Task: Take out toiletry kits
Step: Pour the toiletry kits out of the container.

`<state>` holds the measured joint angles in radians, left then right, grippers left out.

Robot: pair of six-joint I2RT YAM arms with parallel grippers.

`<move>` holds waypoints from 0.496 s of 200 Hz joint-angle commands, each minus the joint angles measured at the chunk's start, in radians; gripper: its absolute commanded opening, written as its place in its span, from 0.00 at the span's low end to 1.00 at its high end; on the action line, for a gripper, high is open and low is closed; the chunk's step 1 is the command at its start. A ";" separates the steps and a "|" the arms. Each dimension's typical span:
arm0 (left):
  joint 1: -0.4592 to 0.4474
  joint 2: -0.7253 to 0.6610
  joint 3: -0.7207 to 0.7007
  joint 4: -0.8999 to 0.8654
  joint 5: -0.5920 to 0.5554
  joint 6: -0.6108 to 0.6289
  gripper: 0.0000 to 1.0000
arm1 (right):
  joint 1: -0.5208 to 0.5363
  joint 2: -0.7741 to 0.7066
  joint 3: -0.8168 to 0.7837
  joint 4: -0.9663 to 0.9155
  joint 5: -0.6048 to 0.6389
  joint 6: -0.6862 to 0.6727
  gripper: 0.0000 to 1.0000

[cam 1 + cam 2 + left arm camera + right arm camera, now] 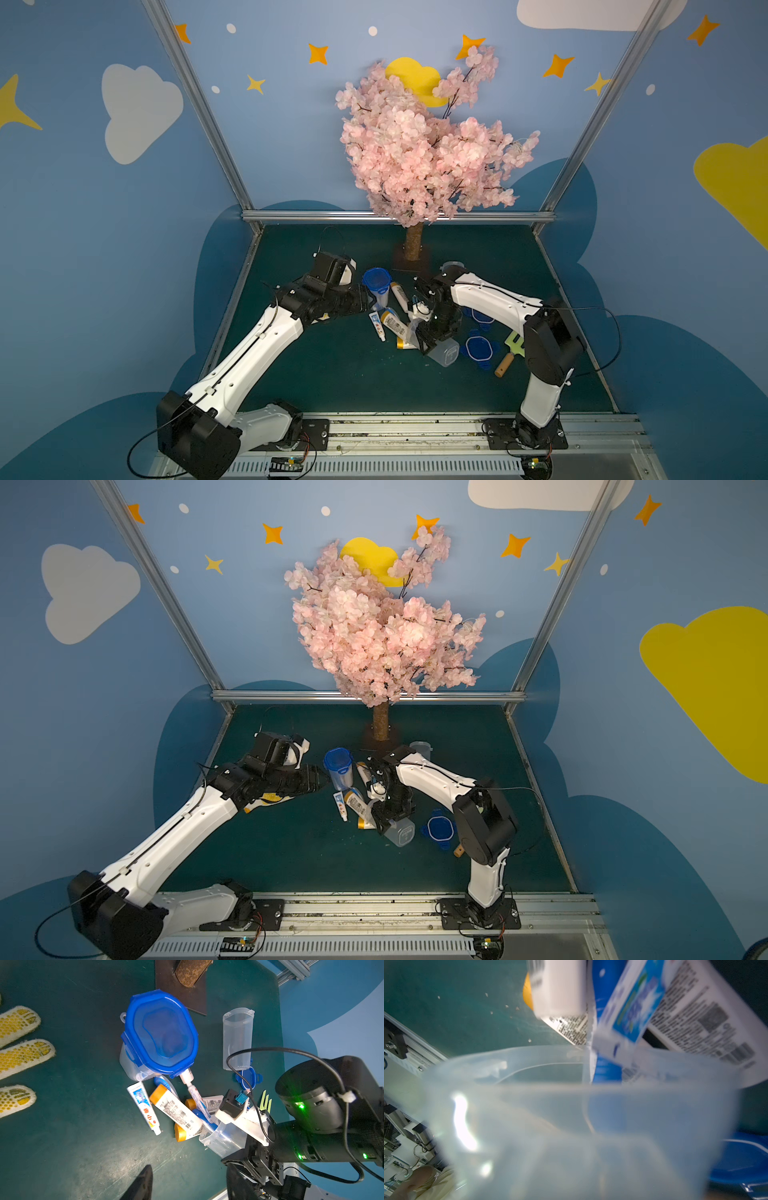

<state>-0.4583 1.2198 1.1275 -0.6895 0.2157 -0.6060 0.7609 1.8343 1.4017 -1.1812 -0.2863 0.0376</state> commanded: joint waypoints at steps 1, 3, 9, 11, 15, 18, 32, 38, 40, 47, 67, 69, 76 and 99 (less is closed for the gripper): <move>0.001 0.017 0.008 0.007 0.000 0.018 0.57 | -0.005 -0.050 -0.024 -0.002 -0.054 -0.011 0.12; 0.001 0.018 0.008 0.007 -0.001 0.018 0.57 | -0.006 -0.059 -0.027 0.000 -0.058 -0.010 0.13; 0.001 0.018 0.008 0.007 -0.002 0.017 0.57 | -0.011 -0.081 -0.040 0.003 -0.070 -0.008 0.12; 0.001 0.019 0.009 0.007 -0.002 0.018 0.57 | -0.013 -0.090 -0.044 0.003 -0.075 -0.006 0.12; 0.002 0.020 0.008 0.007 -0.004 0.017 0.57 | -0.015 -0.106 -0.053 0.005 -0.083 -0.004 0.13; 0.001 0.021 0.008 0.008 -0.005 0.018 0.57 | -0.019 -0.119 -0.059 0.006 -0.089 -0.003 0.13; 0.001 0.023 0.010 0.011 -0.012 0.018 0.58 | -0.038 -0.176 -0.091 0.018 -0.130 0.006 0.14; 0.002 0.025 0.010 0.013 -0.012 0.017 0.60 | -0.049 -0.198 -0.111 0.037 -0.171 0.011 0.15; 0.000 0.027 0.009 0.014 -0.012 0.017 0.61 | -0.053 -0.204 -0.118 0.044 -0.181 0.013 0.16; 0.002 0.031 0.012 0.015 -0.010 0.016 0.63 | -0.061 -0.215 -0.138 0.063 -0.215 0.019 0.16; 0.002 0.040 0.019 0.015 -0.002 0.015 0.63 | -0.073 -0.192 -0.139 0.031 -0.224 -0.012 0.13; 0.002 0.040 0.020 0.016 -0.001 0.014 0.63 | -0.075 -0.193 -0.142 0.032 -0.224 -0.013 0.13; 0.000 0.039 0.019 0.016 -0.002 0.013 0.63 | -0.083 -0.200 -0.150 0.038 -0.228 -0.014 0.13; 0.002 0.029 0.019 0.009 -0.015 0.016 0.64 | -0.129 -0.248 -0.159 0.044 -0.230 -0.013 0.11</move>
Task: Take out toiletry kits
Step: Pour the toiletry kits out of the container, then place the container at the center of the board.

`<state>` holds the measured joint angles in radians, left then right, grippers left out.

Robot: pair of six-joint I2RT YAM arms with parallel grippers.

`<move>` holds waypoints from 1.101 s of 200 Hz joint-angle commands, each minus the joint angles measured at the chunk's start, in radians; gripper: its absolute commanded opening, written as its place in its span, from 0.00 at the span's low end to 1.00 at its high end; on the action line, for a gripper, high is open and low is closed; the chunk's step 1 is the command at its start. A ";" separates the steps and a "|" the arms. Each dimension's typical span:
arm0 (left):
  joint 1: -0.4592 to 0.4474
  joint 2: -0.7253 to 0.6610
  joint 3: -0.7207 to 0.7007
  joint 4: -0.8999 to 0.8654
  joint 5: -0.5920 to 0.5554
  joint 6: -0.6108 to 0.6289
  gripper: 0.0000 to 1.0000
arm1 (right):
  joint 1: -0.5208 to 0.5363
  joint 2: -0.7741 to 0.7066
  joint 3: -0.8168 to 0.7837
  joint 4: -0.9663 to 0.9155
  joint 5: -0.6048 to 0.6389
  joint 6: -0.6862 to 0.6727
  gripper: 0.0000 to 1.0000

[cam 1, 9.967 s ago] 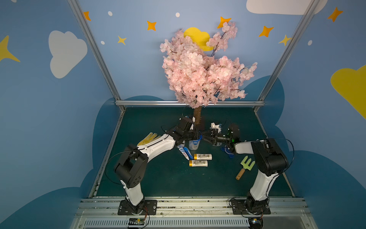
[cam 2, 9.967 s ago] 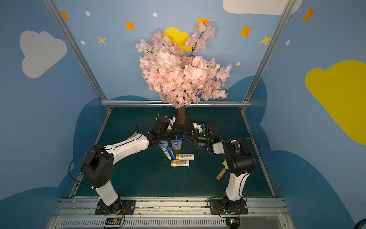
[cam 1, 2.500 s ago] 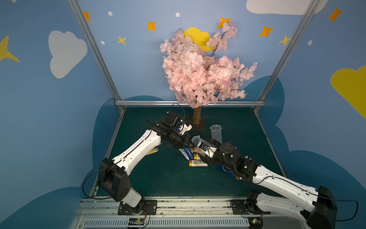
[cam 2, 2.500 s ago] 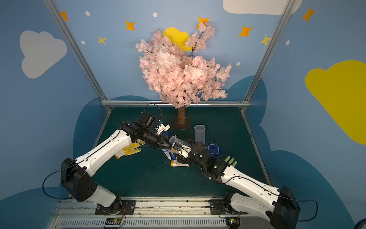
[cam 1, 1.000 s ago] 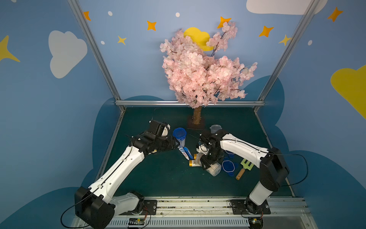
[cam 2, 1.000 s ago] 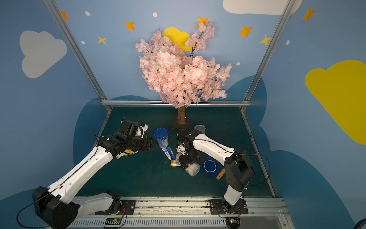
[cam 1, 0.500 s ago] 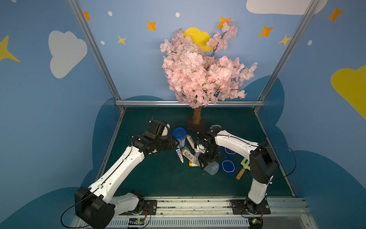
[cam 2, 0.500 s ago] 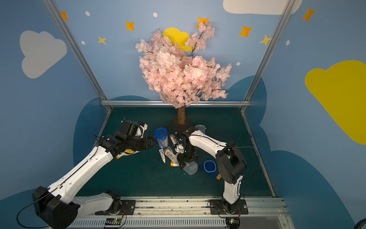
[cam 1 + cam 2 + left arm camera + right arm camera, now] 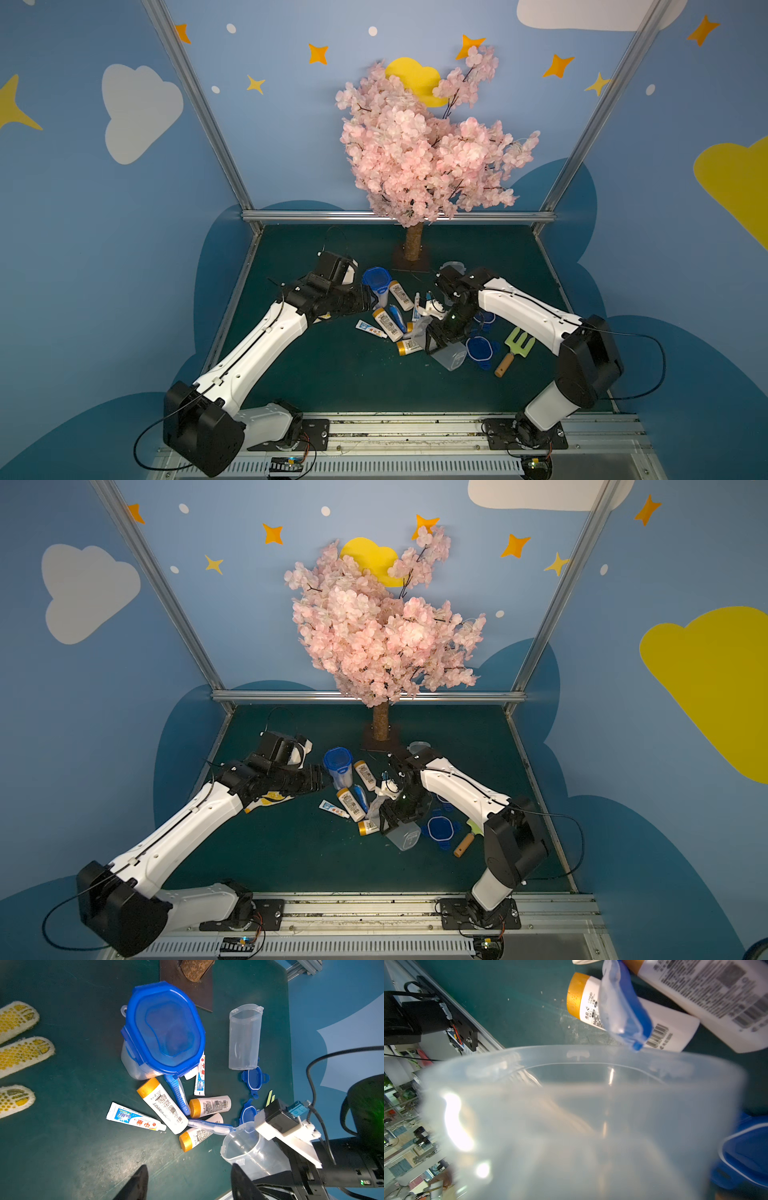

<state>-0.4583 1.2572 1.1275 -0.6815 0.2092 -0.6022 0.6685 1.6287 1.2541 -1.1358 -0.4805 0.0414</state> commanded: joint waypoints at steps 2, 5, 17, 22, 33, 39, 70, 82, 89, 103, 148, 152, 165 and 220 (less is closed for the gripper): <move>0.002 -0.010 0.019 0.000 -0.011 0.013 0.64 | -0.042 -0.049 -0.013 -0.002 -0.031 -0.018 0.11; 0.003 -0.012 0.020 -0.001 -0.014 0.013 0.64 | -0.051 -0.058 -0.013 -0.001 -0.027 -0.018 0.11; 0.003 -0.013 0.021 -0.003 -0.022 0.014 0.64 | -0.098 -0.101 -0.012 0.012 -0.001 -0.012 0.10; 0.003 -0.013 0.022 -0.003 -0.025 0.015 0.64 | -0.121 -0.121 -0.013 0.022 0.005 -0.004 0.10; 0.003 -0.009 0.023 0.001 -0.023 0.014 0.64 | -0.179 -0.164 -0.017 0.056 0.015 0.012 0.10; 0.003 -0.006 0.024 0.006 -0.020 0.015 0.64 | -0.211 -0.186 -0.020 0.079 0.024 0.026 0.09; 0.002 0.016 0.028 0.017 -0.006 0.011 0.64 | -0.310 -0.273 -0.041 0.270 0.097 0.154 0.09; 0.003 0.026 0.029 0.019 -0.003 0.010 0.64 | -0.308 -0.281 -0.079 0.405 0.106 0.191 0.08; 0.003 0.029 0.031 0.019 -0.001 0.010 0.64 | -0.304 -0.277 -0.104 0.485 0.099 0.204 0.08; 0.003 0.033 0.030 0.019 -0.002 0.009 0.64 | -0.288 -0.226 -0.096 0.549 0.126 0.226 0.05; 0.003 0.024 0.038 0.005 -0.041 0.011 0.73 | -0.257 -0.010 0.029 0.572 0.214 0.251 0.02; 0.003 0.025 0.040 0.004 -0.042 0.010 0.75 | -0.251 0.001 0.028 0.590 0.228 0.255 0.02; 0.004 0.028 0.044 0.003 -0.042 0.011 0.78 | -0.236 0.036 0.031 0.647 0.270 0.263 0.05; 0.004 0.038 0.056 0.000 -0.041 0.016 0.89 | -0.221 0.216 0.104 0.697 0.357 0.296 0.15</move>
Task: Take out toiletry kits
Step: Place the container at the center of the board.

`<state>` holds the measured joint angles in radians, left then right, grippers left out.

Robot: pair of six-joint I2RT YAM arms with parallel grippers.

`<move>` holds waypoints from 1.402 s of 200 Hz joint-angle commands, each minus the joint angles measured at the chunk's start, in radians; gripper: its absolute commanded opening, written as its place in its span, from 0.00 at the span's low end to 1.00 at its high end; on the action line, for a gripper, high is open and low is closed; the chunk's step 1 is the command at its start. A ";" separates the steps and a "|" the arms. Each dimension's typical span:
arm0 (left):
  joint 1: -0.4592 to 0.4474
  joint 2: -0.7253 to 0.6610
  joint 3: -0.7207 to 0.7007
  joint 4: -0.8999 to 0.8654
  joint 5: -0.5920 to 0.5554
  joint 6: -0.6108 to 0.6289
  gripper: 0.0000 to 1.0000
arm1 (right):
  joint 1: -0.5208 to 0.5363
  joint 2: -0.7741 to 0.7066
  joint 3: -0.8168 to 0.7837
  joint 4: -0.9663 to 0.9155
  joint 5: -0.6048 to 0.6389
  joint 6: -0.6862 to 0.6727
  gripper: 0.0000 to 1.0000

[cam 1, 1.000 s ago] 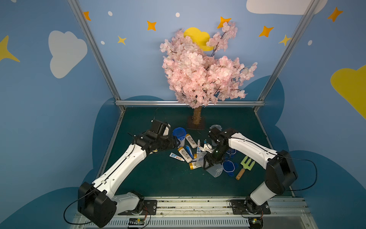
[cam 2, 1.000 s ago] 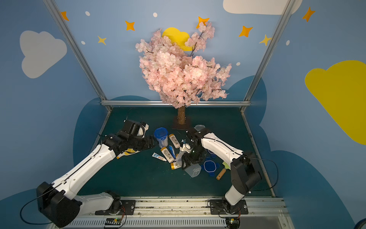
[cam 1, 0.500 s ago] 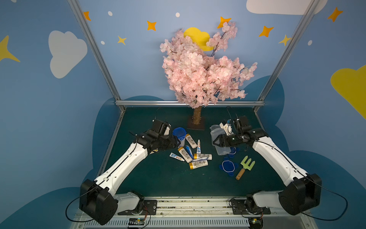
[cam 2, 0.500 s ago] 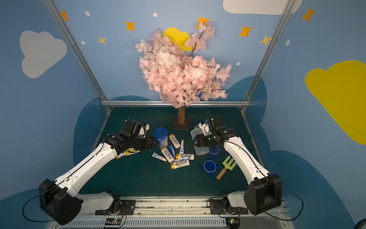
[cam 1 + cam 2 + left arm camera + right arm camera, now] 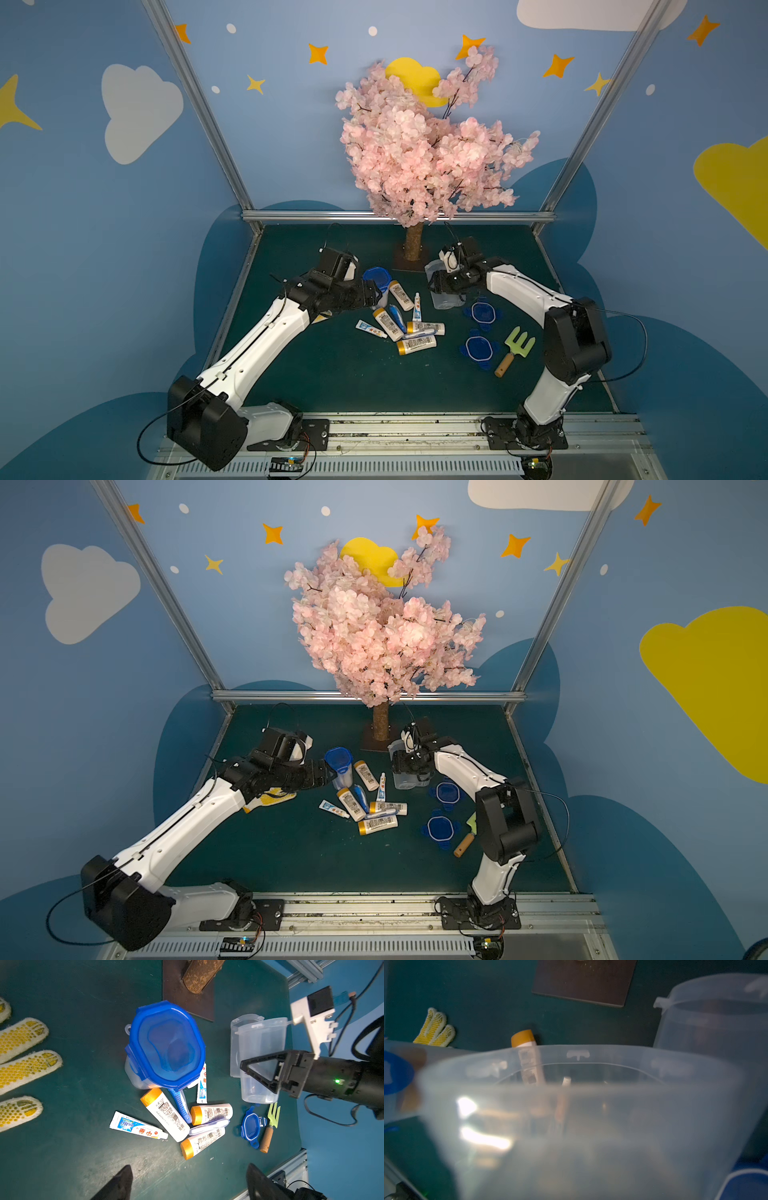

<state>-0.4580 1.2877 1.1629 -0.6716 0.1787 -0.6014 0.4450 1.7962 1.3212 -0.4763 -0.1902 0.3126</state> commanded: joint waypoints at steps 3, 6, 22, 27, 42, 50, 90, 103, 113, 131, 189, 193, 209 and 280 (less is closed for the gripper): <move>0.004 0.007 0.020 -0.011 -0.011 0.015 0.89 | 0.003 0.055 0.039 0.037 0.073 0.025 0.15; 0.004 0.008 0.020 -0.012 -0.011 0.015 0.89 | 0.003 0.062 0.040 0.035 0.081 0.025 0.15; 0.005 0.009 0.024 -0.017 -0.016 0.016 0.90 | 0.000 0.084 0.039 0.026 0.125 0.015 0.23; 0.005 0.007 0.027 -0.020 -0.018 0.017 0.90 | -0.001 0.087 0.037 0.024 0.140 0.010 0.26; 0.005 0.004 0.029 -0.023 -0.025 0.018 0.90 | -0.010 0.092 0.027 0.022 0.171 -0.005 0.37; 0.006 -0.001 0.030 -0.022 -0.028 0.019 0.90 | -0.017 0.096 0.028 0.012 0.185 -0.014 0.46; 0.008 -0.008 0.037 -0.022 -0.031 0.018 0.91 | -0.029 0.094 0.037 0.001 0.189 -0.071 0.81; 0.008 -0.009 0.037 -0.026 -0.037 0.017 0.91 | -0.020 0.088 0.046 -0.011 0.202 -0.094 0.84; 0.008 -0.013 0.038 -0.031 -0.041 0.016 0.90 | -0.011 0.081 0.047 -0.016 0.234 -0.114 0.84; 0.009 -0.019 0.038 -0.040 -0.052 0.020 0.90 | -0.005 0.046 0.025 0.012 0.217 -0.142 0.84; 0.034 -0.039 0.043 -0.056 -0.094 0.029 0.91 | 0.054 -0.274 -0.186 0.263 0.218 -0.136 0.84; 0.036 -0.040 0.043 -0.056 -0.096 0.027 0.91 | 0.053 -0.295 -0.200 0.281 0.216 -0.127 0.84; 0.052 -0.041 0.037 -0.045 -0.100 0.022 0.91 | 0.051 -0.357 -0.256 0.362 0.229 0.010 0.84; 0.079 -0.033 0.024 0.042 -0.082 0.053 0.68 | 0.050 -0.286 -0.186 0.420 -0.236 0.077 0.47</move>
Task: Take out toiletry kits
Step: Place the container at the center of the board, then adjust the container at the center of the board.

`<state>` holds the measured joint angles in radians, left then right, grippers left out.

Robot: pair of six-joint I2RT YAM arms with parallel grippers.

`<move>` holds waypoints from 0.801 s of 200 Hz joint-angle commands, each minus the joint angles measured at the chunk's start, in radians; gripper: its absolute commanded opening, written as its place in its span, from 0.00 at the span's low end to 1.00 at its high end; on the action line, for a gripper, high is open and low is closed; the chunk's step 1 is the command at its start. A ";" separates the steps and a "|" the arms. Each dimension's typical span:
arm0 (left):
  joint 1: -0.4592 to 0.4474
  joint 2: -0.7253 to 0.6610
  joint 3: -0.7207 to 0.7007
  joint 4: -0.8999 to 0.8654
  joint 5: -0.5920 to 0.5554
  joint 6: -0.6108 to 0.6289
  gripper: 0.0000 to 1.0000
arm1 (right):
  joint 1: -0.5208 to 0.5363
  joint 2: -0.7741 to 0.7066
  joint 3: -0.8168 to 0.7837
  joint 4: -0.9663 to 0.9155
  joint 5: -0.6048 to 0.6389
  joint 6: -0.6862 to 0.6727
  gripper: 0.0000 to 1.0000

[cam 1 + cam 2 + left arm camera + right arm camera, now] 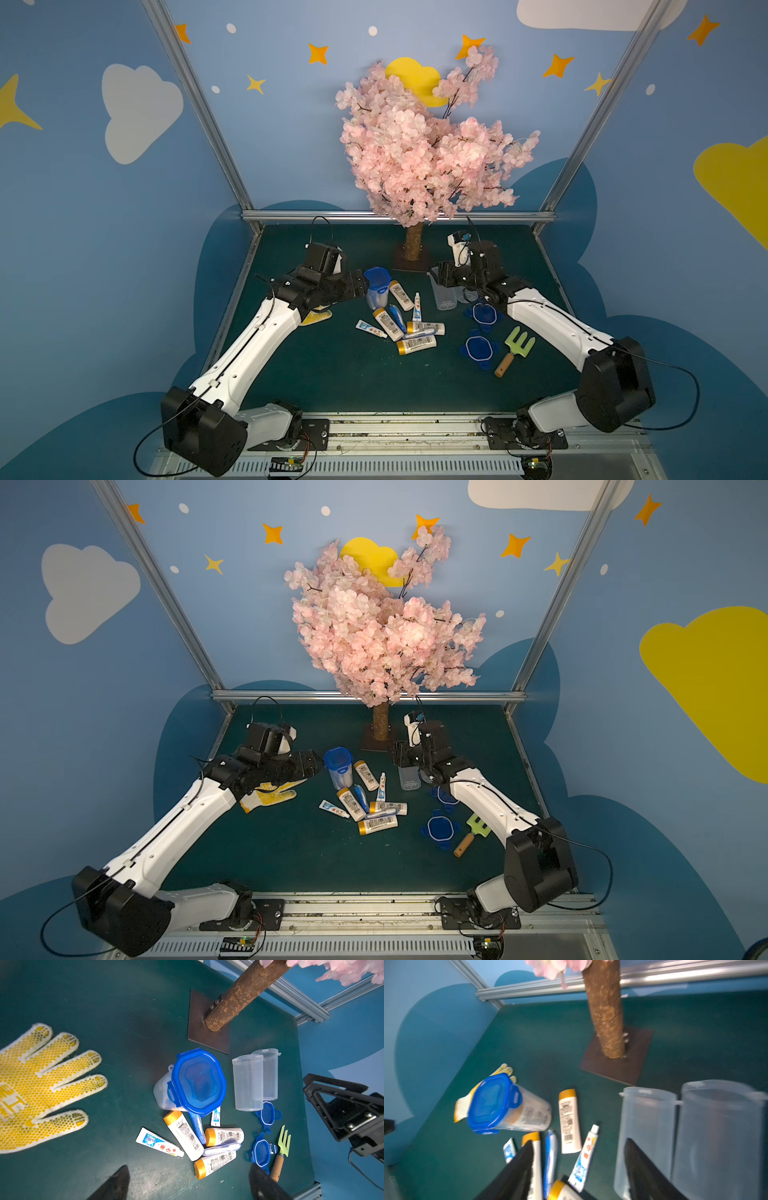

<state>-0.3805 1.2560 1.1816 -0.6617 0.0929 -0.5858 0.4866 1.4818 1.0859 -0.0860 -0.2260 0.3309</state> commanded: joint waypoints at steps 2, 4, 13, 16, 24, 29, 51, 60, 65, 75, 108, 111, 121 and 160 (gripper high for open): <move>0.002 0.003 0.009 0.030 0.001 0.040 0.67 | 0.010 0.032 0.049 0.037 -0.211 0.066 0.45; 0.002 0.006 0.013 0.026 -0.002 0.042 0.66 | 0.011 0.036 0.049 0.044 -0.221 0.072 0.43; 0.001 0.022 0.029 0.005 -0.022 0.045 0.65 | 0.017 0.049 0.051 0.067 -0.249 0.097 0.39; 0.000 0.027 0.033 0.000 -0.027 0.046 0.64 | 0.019 0.054 0.053 0.074 -0.261 0.101 0.38; 0.002 0.037 0.040 -0.009 -0.033 0.046 0.63 | 0.027 0.070 0.054 0.098 -0.284 0.096 0.36; 0.000 0.041 0.042 -0.010 -0.031 0.046 0.62 | 0.035 0.083 0.061 0.095 -0.283 0.096 0.35; -0.004 0.049 0.027 0.019 -0.006 0.040 0.60 | 0.057 0.168 0.138 0.043 -0.293 0.102 0.32; -0.007 0.056 0.019 0.042 0.012 0.035 0.59 | 0.059 0.213 0.170 0.039 -0.315 0.120 0.32; -0.009 0.061 0.013 0.060 0.025 0.032 0.58 | 0.060 0.236 0.182 0.047 -0.331 0.137 0.32; -0.016 0.077 0.004 0.090 0.041 0.019 0.57 | 0.060 0.278 0.193 0.100 -0.368 0.179 0.33; -0.059 0.138 0.014 0.093 0.036 0.010 0.28 | 0.068 0.374 0.232 0.178 -0.383 0.270 0.35; -0.064 0.142 0.013 0.093 0.035 0.010 0.26 | 0.069 0.380 0.234 0.179 -0.382 0.270 0.35; -0.075 0.152 0.012 0.090 0.033 0.010 0.22 | 0.071 0.396 0.243 0.186 -0.378 0.277 0.36; -0.098 0.215 -0.011 0.109 0.031 -0.011 0.19 | 0.077 0.418 0.241 0.254 -0.357 0.321 0.39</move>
<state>-0.4732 1.4418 1.1870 -0.5716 0.1173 -0.5827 0.5556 1.8942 1.2934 0.0826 -0.5804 0.6071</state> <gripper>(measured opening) 0.196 0.385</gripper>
